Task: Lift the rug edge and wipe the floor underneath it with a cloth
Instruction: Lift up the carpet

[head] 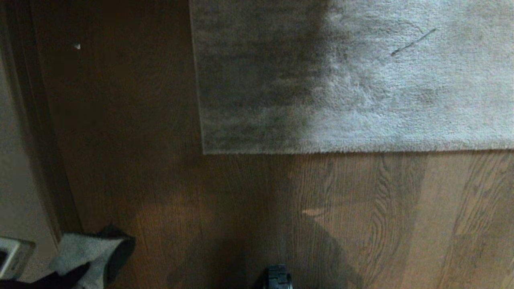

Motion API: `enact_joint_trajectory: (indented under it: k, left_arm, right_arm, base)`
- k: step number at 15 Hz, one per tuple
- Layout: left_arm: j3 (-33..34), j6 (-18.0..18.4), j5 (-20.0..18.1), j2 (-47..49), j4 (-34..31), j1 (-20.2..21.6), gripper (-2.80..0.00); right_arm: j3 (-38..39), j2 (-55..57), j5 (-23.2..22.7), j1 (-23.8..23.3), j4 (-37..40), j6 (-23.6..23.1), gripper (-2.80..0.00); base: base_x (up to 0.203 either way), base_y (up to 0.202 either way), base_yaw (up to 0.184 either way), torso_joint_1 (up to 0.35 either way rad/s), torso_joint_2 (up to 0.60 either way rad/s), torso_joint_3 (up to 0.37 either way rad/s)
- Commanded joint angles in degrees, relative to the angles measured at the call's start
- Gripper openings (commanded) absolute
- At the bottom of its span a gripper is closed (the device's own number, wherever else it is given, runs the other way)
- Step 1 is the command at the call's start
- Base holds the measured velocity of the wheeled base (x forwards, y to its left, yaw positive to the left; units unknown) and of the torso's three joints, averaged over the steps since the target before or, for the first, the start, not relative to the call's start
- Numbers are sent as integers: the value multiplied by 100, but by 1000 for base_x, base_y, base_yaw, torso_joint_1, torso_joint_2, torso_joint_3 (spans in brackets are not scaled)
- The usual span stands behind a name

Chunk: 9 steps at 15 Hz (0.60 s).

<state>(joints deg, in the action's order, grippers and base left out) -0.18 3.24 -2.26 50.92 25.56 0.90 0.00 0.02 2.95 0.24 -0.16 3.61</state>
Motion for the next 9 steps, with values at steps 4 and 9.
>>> enact_joint_trajectory:
  k: [4,9]
  left_arm:
    - [18,-25,14,-1764,-1919,-260,-280]
    - [18,-77,67,-3089,-2552,-249,-280]
  right_arm:
    - [0,-2,4,2,-2,8,-280]
    - [0,-2,4,2,-2,0,-280]
  base:
    - [0,0,0,0,0,0]
    - [0,0,0,0,0,0]
